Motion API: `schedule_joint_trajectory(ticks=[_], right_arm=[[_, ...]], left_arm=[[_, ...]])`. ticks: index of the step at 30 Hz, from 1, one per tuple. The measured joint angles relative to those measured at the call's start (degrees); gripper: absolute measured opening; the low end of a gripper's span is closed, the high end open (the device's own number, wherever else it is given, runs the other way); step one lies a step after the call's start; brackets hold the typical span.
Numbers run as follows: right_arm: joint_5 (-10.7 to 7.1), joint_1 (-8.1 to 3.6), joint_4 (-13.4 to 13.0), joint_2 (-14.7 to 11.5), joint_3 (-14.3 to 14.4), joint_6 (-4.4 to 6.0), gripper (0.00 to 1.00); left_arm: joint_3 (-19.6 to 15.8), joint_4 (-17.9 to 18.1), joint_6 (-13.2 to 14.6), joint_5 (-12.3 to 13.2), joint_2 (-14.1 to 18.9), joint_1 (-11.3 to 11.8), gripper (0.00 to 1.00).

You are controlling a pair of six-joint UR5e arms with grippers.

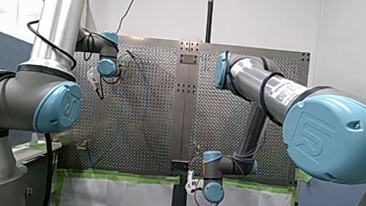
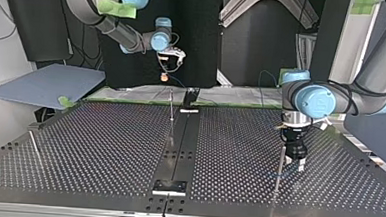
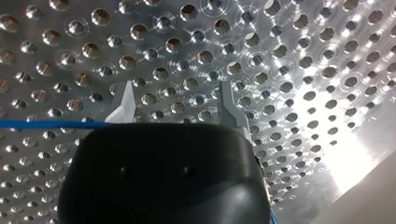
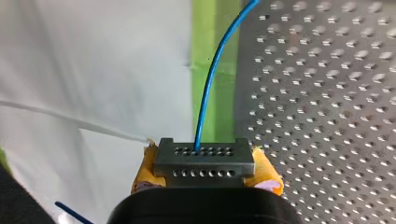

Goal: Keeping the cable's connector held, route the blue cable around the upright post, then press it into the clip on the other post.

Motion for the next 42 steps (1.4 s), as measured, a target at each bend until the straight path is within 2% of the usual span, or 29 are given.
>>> schedule_joint_trajectory(ticks=[3,12,32,42], right_arm=[[-0.03,-0.04,-1.4,-1.4,1.4,0.04,0.0],[0.81,0.82,-5.8,-5.5,5.8,-0.43,0.0],[2.58,1.12,-15.2,-6.6,15.2,-0.55,0.0],[2.56,0.76,-20.2,-10.0,20.2,-0.43,0.0]], left_arm=[[0.0,0.0,0.1,-0.2,0.0,-0.1,0.87],[0.0,-0.3,0.2,-0.7,0.0,-0.5,0.87],[0.0,-0.6,0.4,-1.2,0.0,-1.1,0.87],[0.0,-0.8,0.6,-1.6,0.0,-1.4,0.87]])
